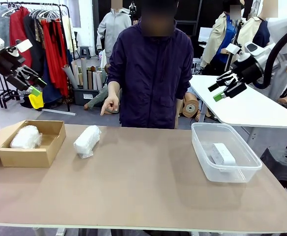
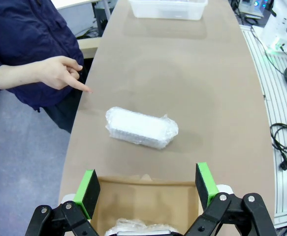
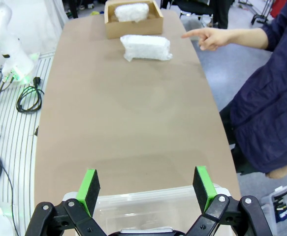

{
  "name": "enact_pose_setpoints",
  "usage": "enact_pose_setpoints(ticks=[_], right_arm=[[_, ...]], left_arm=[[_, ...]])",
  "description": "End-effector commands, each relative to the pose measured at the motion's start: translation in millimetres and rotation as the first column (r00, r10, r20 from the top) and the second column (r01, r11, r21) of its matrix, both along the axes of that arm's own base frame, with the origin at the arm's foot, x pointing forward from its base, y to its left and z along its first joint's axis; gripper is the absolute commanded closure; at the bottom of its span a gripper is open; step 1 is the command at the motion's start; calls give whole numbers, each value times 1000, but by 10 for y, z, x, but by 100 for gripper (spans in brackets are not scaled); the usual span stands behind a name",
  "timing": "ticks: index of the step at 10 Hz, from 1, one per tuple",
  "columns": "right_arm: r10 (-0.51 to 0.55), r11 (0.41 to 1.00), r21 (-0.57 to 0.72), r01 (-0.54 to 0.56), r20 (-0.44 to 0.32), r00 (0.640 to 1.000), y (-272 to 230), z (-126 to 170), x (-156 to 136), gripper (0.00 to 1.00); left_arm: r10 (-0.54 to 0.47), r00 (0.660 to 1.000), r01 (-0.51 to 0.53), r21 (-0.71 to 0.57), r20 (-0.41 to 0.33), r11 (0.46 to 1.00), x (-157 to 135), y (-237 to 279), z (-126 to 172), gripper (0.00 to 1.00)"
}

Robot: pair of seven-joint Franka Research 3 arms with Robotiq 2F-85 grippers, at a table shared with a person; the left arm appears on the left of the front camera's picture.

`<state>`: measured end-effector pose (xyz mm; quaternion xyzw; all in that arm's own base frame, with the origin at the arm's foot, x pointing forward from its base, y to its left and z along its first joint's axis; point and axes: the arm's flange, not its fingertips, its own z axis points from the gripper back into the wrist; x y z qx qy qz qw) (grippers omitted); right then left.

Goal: Separate and place wrapped and unwrapped clocks.
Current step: Pick up the Digital clock indicated by the person.

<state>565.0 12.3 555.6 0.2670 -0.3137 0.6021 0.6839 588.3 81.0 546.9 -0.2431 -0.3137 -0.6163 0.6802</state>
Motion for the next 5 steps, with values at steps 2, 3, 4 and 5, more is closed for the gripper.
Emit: enact_pose_setpoints(ticks=[2,3,4,5], right_arm=[[5,1000,-1,-5,3,1000,9,10,-10,0],[5,1000,-1,-5,3,1000,9,10,-10,0],[5,1000,-1,-5,3,1000,9,10,-10,0],[5,1000,-1,-5,3,1000,9,10,-10,0]], left_arm=[[-7,1000,7,-4,1,1000,-5,8,31,0],[0,1000,0,0,0,1000,0,0,0,0],[44,999,-44,53,-6,998,2,-71,-40,0],[86,996,-84,84,-21,993,-3,-177,-32,0]])
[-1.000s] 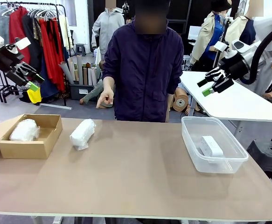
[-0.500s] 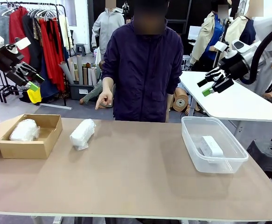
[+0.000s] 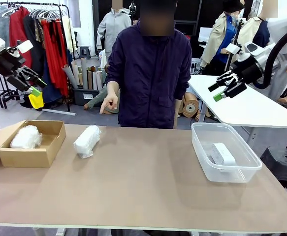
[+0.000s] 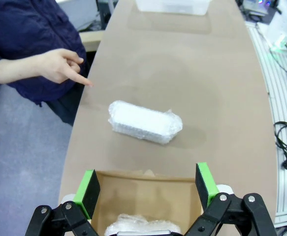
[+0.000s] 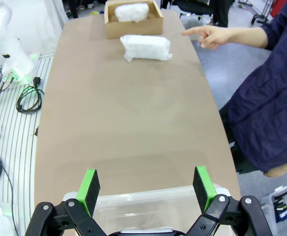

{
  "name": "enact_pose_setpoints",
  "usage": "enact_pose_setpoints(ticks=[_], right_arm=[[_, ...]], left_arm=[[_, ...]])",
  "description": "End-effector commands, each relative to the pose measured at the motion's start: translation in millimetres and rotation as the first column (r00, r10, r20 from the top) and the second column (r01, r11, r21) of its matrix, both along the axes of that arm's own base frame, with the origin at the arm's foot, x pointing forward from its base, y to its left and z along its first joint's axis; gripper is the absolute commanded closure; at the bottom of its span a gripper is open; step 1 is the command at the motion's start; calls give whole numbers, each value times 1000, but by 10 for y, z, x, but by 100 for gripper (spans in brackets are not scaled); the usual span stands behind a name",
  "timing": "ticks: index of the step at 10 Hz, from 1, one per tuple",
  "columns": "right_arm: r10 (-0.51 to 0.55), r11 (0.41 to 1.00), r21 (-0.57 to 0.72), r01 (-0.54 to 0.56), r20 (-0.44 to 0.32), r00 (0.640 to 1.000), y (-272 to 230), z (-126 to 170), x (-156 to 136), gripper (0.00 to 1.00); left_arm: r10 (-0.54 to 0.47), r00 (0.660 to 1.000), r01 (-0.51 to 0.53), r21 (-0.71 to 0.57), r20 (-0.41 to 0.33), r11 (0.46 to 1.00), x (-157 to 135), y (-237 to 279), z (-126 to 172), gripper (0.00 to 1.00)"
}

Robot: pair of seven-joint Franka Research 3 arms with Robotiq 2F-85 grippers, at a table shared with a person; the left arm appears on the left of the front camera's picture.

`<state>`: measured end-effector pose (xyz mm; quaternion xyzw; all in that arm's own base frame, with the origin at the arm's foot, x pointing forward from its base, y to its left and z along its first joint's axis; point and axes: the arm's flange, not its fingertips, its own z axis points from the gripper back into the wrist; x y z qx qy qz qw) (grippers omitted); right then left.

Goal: Separate and place wrapped and unwrapped clocks.
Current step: Pick up the Digital clock indicated by the person.

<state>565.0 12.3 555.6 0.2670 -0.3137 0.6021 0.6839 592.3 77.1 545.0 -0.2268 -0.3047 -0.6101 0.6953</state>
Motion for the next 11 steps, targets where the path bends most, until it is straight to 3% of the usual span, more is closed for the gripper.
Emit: enact_pose_setpoints(ticks=[1,2,4,8,11], right_arm=[[5,1000,-1,-5,3,1000,9,10,-10,0],[5,1000,-1,-5,3,1000,9,10,-10,0],[5,1000,-1,-5,3,1000,9,10,-10,0],[5,1000,-1,-5,3,1000,9,10,-10,0],[5,1000,-1,-5,3,1000,9,10,-10,0]], left_arm=[[84,996,-82,108,-18,991,-80,-302,-59,0],[102,994,-93,228,-28,969,-101,-464,-121,0],[249,967,-223,317,-44,922,-150,-774,-250,0],[468,881,-451,404,61,796,-277,-1381,-619,0],[595,795,-572,470,116,672,-321,-1570,-828,0]])
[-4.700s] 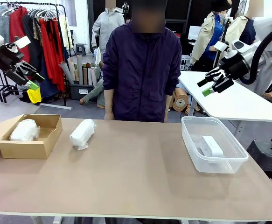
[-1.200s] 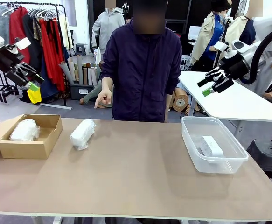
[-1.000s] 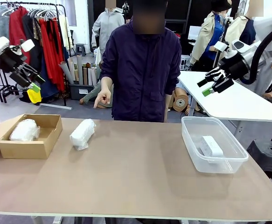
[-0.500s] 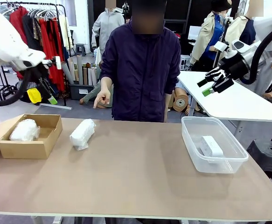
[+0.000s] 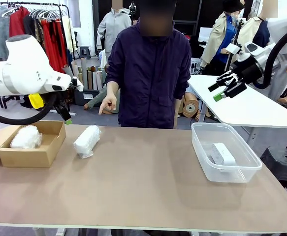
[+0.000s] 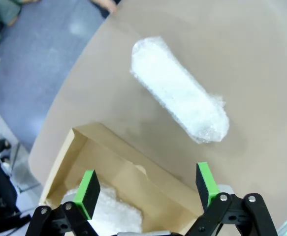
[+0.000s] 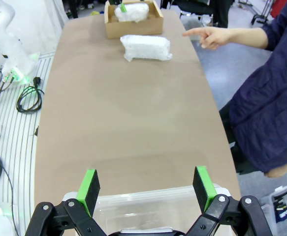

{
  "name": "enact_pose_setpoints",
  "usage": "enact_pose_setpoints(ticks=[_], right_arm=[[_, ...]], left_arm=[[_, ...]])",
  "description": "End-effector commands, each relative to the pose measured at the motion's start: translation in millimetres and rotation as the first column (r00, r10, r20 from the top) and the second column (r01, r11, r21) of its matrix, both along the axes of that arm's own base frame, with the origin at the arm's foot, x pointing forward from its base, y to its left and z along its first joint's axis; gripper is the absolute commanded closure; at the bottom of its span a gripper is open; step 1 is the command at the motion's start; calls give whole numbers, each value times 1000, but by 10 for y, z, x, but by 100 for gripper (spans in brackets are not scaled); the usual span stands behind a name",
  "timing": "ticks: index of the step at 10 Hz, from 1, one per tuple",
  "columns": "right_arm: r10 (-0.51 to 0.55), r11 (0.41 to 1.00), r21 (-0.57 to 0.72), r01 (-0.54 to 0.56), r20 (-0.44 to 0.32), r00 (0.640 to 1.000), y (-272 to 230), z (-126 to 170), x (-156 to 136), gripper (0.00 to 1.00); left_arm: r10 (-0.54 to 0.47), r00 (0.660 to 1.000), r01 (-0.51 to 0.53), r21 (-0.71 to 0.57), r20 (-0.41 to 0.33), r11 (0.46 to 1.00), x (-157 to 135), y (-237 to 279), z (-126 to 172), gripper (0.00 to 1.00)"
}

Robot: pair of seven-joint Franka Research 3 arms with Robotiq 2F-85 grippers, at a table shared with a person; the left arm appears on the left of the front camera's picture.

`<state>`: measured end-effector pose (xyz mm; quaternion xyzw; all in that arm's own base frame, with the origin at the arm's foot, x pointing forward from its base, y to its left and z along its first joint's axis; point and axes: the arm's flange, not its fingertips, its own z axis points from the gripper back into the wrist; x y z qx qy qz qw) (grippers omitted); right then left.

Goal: Separate and place wrapped and unwrapped clocks.
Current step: Pick up the Digital clock indicated by the person.

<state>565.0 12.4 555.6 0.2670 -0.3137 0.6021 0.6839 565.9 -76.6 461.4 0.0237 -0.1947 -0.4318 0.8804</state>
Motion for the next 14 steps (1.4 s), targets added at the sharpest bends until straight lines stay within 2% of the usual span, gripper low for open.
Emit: enact_pose_setpoints(ticks=[1,2,3,7,8,9,10,11,12,14], right_arm=[[4,1000,-1,-4,3,1000,8,10,-10,0],[4,1000,-1,-4,3,1000,8,10,-10,0],[4,1000,-1,-4,3,1000,8,10,-10,0],[4,1000,-1,-4,3,1000,8,10,-10,0],[4,1000,-1,-4,3,1000,8,10,-10,0],[4,1000,-1,-4,3,1000,8,10,-10,0],[4,1000,-1,-4,3,1000,8,10,-10,0],[4,1000,-1,-4,3,1000,8,10,-10,0],[4,1000,-1,-4,3,1000,8,10,-10,0],[4,1000,-1,-4,3,1000,8,10,-10,0]], left_arm=[[82,997,-82,52,7,995,-72,-72,-26,0],[43,999,-43,18,-21,999,-82,-111,-39,0],[43,999,-43,24,-1,999,-16,-15,-43,0],[52,999,-51,25,-8,998,-23,-62,-53,0],[197,980,-198,62,22,978,51,-75,-19,0],[272,962,-272,74,13,959,86,-147,-48,0],[323,946,-321,83,-6,943,123,-212,-75,0],[380,925,-380,104,20,919,160,-283,-117,0],[424,906,-422,101,5,901,185,-365,-173,0],[522,853,-522,46,22,851,252,-456,-282,0]])
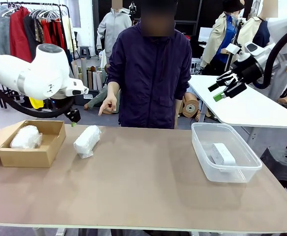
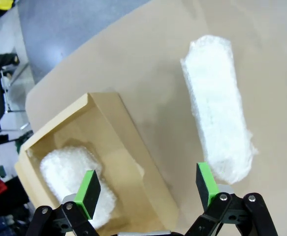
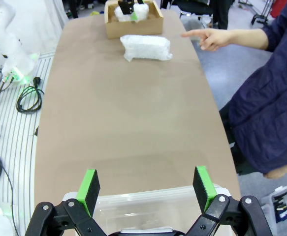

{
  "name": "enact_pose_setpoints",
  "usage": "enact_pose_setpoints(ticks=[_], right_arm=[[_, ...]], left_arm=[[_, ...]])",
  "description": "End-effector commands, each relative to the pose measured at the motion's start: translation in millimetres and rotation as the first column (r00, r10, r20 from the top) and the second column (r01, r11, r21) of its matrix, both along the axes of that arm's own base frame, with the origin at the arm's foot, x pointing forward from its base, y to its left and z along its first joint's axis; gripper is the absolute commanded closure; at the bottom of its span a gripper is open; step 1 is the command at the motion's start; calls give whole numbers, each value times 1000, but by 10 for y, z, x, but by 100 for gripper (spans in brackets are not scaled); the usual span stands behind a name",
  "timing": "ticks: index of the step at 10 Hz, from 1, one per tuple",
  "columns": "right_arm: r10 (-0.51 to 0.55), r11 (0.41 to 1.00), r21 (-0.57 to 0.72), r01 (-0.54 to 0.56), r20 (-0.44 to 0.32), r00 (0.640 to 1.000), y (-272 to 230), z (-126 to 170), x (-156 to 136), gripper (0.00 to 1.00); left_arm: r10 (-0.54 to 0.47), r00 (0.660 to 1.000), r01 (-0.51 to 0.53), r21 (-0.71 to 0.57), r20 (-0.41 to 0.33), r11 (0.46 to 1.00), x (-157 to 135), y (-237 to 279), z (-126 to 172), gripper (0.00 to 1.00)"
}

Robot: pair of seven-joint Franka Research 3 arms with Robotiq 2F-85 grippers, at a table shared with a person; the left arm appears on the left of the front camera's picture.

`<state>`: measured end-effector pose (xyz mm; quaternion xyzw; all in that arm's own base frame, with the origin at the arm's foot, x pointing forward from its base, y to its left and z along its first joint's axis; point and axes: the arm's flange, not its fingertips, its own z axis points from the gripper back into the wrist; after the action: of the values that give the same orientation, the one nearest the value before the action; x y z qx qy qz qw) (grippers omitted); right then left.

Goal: Separate and place wrapped and unwrapped clocks.
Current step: Pick up the Digital clock indicated by the person.

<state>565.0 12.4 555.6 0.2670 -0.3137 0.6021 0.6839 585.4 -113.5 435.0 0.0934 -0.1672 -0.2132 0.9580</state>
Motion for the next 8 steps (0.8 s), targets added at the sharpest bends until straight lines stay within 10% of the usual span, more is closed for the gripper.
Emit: enact_pose_setpoints(ticks=[1,8], right_arm=[[4,1000,-1,-4,3,1000,8,10,-10,0],[4,1000,-1,-4,3,1000,8,10,-10,0]], left_arm=[[100,995,-99,-31,24,995,87,-99,-69,0],[208,978,-209,-145,-17,967,221,-216,-521,0]])
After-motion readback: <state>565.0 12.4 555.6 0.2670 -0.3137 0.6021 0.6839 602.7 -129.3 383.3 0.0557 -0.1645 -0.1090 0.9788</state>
